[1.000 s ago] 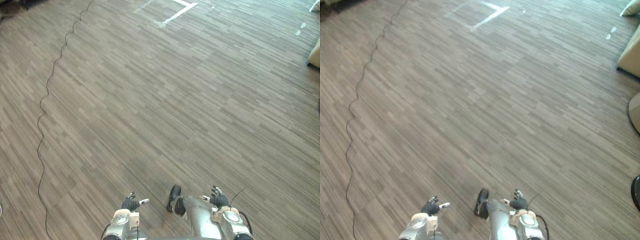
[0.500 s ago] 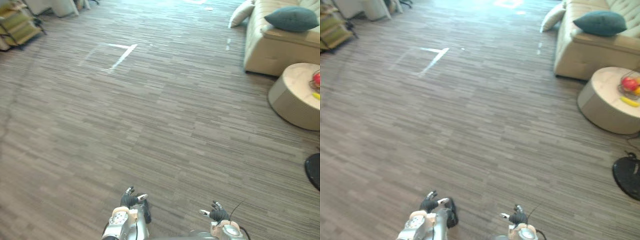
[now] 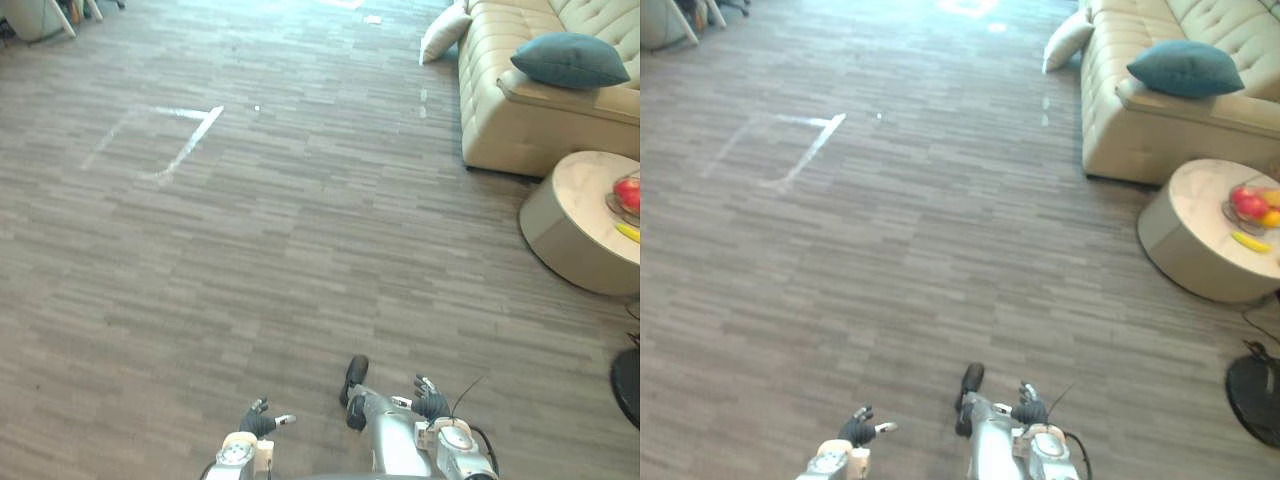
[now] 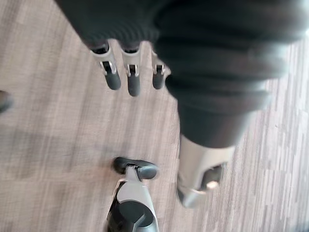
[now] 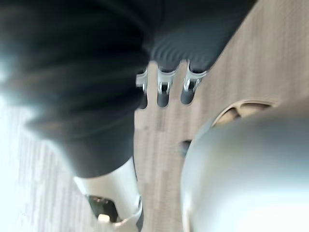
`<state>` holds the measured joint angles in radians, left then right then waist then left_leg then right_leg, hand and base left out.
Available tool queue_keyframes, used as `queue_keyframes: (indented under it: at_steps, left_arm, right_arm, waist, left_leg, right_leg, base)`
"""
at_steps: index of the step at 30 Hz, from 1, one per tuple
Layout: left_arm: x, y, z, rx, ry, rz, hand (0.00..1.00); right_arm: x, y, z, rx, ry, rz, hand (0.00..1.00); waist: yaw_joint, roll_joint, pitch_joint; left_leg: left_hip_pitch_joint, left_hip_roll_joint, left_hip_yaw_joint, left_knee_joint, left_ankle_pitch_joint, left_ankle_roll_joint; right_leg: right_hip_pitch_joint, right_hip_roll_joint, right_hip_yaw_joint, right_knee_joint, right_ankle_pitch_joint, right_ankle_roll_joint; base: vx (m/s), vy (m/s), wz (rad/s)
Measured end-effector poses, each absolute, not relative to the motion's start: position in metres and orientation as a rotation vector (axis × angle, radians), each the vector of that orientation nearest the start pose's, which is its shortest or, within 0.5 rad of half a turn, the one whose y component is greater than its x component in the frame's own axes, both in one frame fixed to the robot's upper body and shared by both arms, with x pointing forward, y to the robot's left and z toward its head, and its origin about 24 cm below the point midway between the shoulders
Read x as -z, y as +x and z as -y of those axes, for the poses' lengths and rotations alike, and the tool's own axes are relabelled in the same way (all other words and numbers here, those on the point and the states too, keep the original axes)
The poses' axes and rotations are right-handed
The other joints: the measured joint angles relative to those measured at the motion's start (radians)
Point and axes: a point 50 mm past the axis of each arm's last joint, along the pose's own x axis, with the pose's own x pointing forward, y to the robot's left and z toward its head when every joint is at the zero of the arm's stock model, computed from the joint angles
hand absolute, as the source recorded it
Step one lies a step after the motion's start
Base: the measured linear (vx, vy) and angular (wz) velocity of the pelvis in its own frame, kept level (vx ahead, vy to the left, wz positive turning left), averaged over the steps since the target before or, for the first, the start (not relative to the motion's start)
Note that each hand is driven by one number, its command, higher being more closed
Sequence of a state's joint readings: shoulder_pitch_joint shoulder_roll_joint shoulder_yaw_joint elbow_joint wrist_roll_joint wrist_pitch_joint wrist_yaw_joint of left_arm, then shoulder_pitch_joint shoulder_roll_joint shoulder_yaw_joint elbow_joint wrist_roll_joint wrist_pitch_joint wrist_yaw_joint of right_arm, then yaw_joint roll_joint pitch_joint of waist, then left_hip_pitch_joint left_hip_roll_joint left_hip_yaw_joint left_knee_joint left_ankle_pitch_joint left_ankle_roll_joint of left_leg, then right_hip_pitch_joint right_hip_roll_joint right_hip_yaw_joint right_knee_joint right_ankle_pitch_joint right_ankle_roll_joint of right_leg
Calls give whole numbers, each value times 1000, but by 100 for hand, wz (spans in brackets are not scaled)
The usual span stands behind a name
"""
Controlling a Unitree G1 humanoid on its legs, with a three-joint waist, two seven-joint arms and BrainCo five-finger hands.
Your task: Pick up cushions and gather them together orderly.
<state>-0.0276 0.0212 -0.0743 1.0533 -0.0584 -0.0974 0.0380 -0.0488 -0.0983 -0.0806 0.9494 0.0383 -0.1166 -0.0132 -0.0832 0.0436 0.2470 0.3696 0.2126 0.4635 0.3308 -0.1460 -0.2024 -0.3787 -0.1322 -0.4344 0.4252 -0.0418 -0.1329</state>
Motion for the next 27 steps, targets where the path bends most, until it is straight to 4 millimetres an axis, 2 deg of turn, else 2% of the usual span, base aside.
queue_keyframes:
  at_steps: [1, 2, 3, 4, 5, 7, 8, 10, 11, 12, 13, 14, 15, 16, 17, 18, 19, 20, 21, 22, 24, 25, 26, 27]
  left_arm:
    - [148, 147, -148, -5, 23, -924, 0]
    - [148, 146, -146, 2, 26, -925, 0]
    - [149, 144, -146, -8, 14, -929, 0]
    - [147, 147, -147, -18, 10, -913, 0]
    - [146, 147, -150, -37, 0, -903, 0]
    - [144, 150, -151, -46, -8, -888, 0]
    - [142, 152, -152, -55, -14, -874, 0]
    - [140, 154, -157, -94, -40, -853, 0]
    - [140, 154, -158, -110, -52, -849, 0]
    - [140, 153, -159, -124, -65, -850, 0]
    - [140, 153, -159, -124, -66, -849, 0]
    - [140, 153, -159, -125, -68, -847, 0]
    - [140, 154, -160, -128, -69, -845, 0]
    - [140, 153, -163, -135, -65, -847, 0]
    - [140, 154, -165, -135, -60, -845, 0]
    - [140, 154, -165, -133, -57, -848, 0]
    - [140, 154, -165, -128, -53, -851, 0]
    - [141, 154, -164, -122, -48, -857, 0]
    - [142, 154, -165, -114, -36, -868, 0]
    - [143, 152, -166, -110, -30, -879, 0]
    - [146, 145, -163, -98, -23, -905, 0]
    - [148, 142, -163, -95, -20, -919, 0]
    - [149, 140, -162, -89, -16, -930, 0]
    - [150, 138, -161, -78, -10, -942, 0]
  right_arm:
    - [127, 174, 195, 130, -29, -783, 0]
    - [128, 173, 195, 128, -35, -796, 0]
    - [131, 169, 196, 131, -34, -821, 0]
    - [134, 164, 195, 132, -33, -843, 0]
    - [138, 157, 193, 128, -30, -871, 0]
    - [139, 155, 192, 130, -28, -876, 0]
    - [139, 155, 192, 131, -27, -878, 0]
    - [139, 155, 191, 132, -26, -879, 0]
    - [140, 153, 192, 135, -27, -882, 0]
    - [141, 149, 192, 140, -28, -892, 0]
    - [142, 147, 193, 141, -29, -896, 0]
    - [143, 144, 193, 147, -28, -900, 0]
    - [145, 139, 191, 147, -28, -911, 0]
    - [146, 136, 189, 146, -26, -917, 0]
    - [149, 128, 185, 141, -14, -936, 0]
    - [149, 128, 183, 144, -4, -935, 0]
    - [149, 129, 182, 148, 4, -933, 0]
    - [149, 130, 180, 147, 16, -930, 0]
    - [149, 131, 178, 135, 22, -926, 0]
    - [148, 132, 179, 131, 19, -922, 0]
    - [146, 134, 187, 136, -1, -912, 0]
    - [144, 137, 191, 138, -13, -897, 0]
    - [142, 141, 194, 140, -19, -880, 0]
    - [138, 148, 195, 141, -23, -851, 0]
  waist:
    - [1, 7, 5]
    - [3, 23, 21]
    - [5, 24, 31]
    - [7, 15, 35]
    - [18, -4, 32]
    - [26, -6, 30]
    - [36, -4, 30]
    - [46, -2, 31]
    - [49, 1, 32]
    - [52, 3, 33]
    - [53, 3, 33]
    - [58, 3, 32]
    - [73, -6, 19]
    - [74, -26, -4]
    - [73, -62, -27]
    - [71, -70, -36]
    - [71, -78, -37]
    - [70, -94, -34]
    - [65, -105, -30]
    - [66, -103, -26]
    - [65, -67, -25]
    - [61, -47, -29]
    - [56, -33, -26]
    - [43, -20, -22]
  left_leg:
    - [-82, 69, -37, 237, 97, 0]
    - [-147, 148, -35, 472, 82, 1]
    - [-184, 189, -26, 629, 33, 0]
    - [-206, 196, -25, 673, -6, 0]
    - [-265, 186, 6, 667, -55, 14]
    - [-361, 160, 24, 574, -87, 51]
    - [-429, 129, 20, 455, -97, 69]
    - [-493, 66, -15, 217, -85, 70]
    - [-509, 29, -46, 66, -52, 65]
    - [-510, 3, -57, -105, 13, 62]
    - [-511, 1, -49, -130, 27, 67]
    - [-511, 2, -26, -150, 45, 88]
    - [-508, -3, -30, -121, 134, 125]
    - [-522, -22, -32, -80, 161, 147]
    - [-552, -55, -35, -15, 92, 182]
    - [-560, -70, -36, 18, 45, 199]
    - [-545, -92, -35, 27, 16, 203]
    - [-504, -123, -34, 21, -9, 208]
    - [-440, -156, -45, 17, -57, 217]
    - [-378, -169, -55, 7, -88, 217]
    - [-226, -172, -70, -73, -119, 208]
    - [-150, -163, -72, -138, -118, 207]
    - [-113, -150, -73, -168, -118, 206]
    - [-79, -128, -79, -189, -118, 206]
  right_leg:
    - [36, 7, 3, 24, -60, 5]
    - [110, 46, 9, 3, -80, -1]
    - [201, 80, 23, -43, -95, -3]
    - [273, 95, 32, -86, -99, -3]
    - [361, 116, 62, -165, -107, 3]
    - [441, 133, 104, -237, -113, 28]
    - [472, 143, 144, -270, -119, 40]
    - [525, 145, 208, -309, -132, 60]
    - [561, 144, 242, -331, -139, 73]
    - [624, 142, 284, -367, -155, 95]
    - [642, 141, 295, -376, -161, 101]
    - [674, 139, 316, -390, -177, 114]
    - [704, 127, 349, -395, -204, 139]
    - [712, 96, 358, -389, -226, 160]
    - [684, 53, 349, -328, -251, 183]
    - [630, 23, 332, -204, -271, 219]
    - [575, -8, 330, -52, -279, 235]
    - [505, -48, 339, 152, -254, 283]
    - [430, -90, 360, 387, -197, 342]
    - [401, -105, 356, 506, -205, 327]
    - [321, -124, 272, 593, -256, 233]
    - [260, -124, 208, 566, -293, 169]
    - [217, -106, 175, 518, -306, 147]
    - [147, -62, 166, 411, -307, 143]
  base:
    - [595, -259, -9]
    - [695, -247, -29]
    - [550, -145, -37]
    - [496, -125, -51]
    - [454, -105, -52]
    - [435, -69, -67]
    - [415, 9, -101]
    - [432, 74, -114]
    - [557, 225, -121]
    - [468, 204, -103]
    - [477, 274, -87]
    - [433, 282, -75]
    - [692, 413, -73]
    - [743, 375, -50]
    - [642, 277, -7]
    - [512, 195, 12]
    - [503, 224, 26]
    - [618, 272, 41]
    - [741, 284, 45]
    - [633, 187, 39]
    - [691, 140, 20]
    - [741, 111, 13]
    - [607, 21, 18]
    - [606, -26, 34]
